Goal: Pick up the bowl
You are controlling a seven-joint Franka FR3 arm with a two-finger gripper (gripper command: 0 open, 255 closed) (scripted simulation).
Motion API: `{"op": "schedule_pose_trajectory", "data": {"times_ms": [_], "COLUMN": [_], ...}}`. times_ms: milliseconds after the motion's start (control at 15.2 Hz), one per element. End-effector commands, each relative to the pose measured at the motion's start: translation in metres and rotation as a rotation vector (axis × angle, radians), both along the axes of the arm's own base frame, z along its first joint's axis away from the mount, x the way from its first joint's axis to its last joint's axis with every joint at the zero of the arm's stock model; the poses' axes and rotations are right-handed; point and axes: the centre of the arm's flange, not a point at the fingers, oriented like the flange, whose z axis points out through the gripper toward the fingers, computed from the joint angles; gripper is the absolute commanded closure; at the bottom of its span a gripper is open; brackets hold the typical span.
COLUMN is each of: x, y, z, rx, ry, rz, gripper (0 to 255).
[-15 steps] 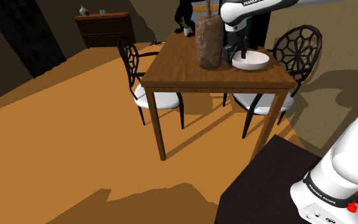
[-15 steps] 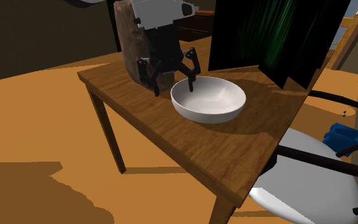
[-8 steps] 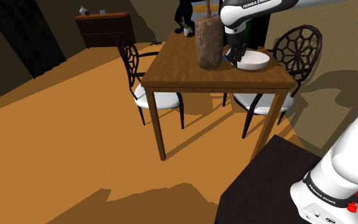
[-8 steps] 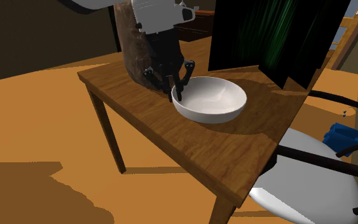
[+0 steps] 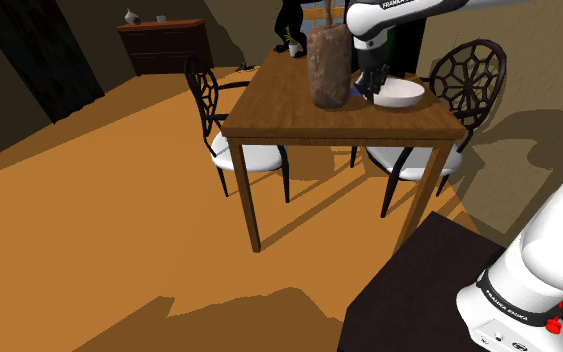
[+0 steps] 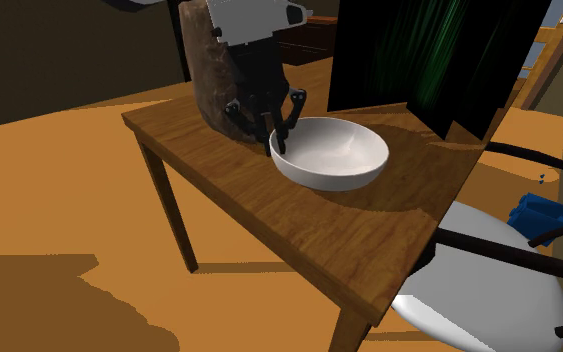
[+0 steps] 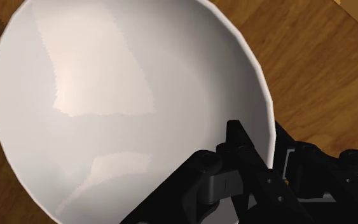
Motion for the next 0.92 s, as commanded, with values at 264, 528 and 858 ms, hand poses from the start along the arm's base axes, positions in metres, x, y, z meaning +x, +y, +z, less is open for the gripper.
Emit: {"op": "schedule_pose_trajectory", "data": {"times_ms": [264, 528, 858], "x": [0.0, 0.0, 0.0], "y": [0.001, 0.001, 0.001], "z": [0.031, 0.052, 0.069], "rx": [0.0, 0.0, 0.0], "ry": [0.0, 0.0, 0.0], "rz": [0.001, 0.001, 0.001], "gripper": [255, 255, 255]}}
